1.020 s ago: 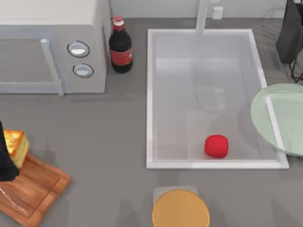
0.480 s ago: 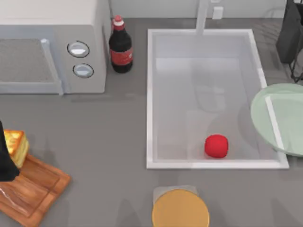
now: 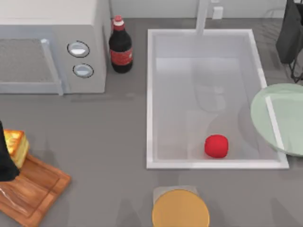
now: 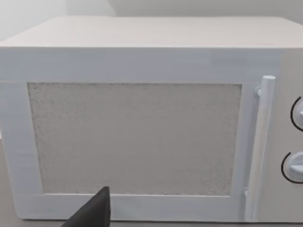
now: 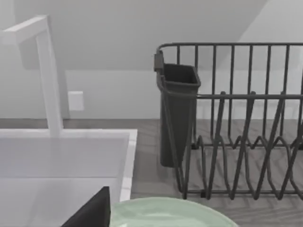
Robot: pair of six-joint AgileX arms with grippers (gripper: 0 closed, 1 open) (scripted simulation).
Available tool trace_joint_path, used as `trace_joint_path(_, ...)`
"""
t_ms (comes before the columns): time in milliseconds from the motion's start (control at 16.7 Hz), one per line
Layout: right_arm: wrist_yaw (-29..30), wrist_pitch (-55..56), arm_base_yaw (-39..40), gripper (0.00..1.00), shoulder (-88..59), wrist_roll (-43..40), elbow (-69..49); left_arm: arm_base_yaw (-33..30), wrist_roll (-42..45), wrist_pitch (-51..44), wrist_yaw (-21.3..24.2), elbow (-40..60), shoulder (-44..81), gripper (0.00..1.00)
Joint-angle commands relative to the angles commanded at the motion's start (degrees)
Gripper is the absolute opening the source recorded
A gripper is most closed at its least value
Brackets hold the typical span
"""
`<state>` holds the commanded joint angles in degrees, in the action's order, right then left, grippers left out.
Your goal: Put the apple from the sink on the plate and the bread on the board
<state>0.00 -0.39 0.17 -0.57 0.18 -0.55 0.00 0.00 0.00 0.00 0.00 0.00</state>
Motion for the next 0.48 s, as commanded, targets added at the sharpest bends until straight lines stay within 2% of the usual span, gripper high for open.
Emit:
trace_joint_path(240, 0.0, -5.2, 2.3, 1.0, -8.3, 2.4, -7.7, 0.0, 0.0, 0.0, 0.0, 0.0, 0.0, 1.0)
trace_joint_path(480, 0.0, -14.7, 6.5, 1.0, -26.2, 6.8, -22.1, 0.0, 0.0, 0.0, 0.0, 0.0, 0.0, 1.0)
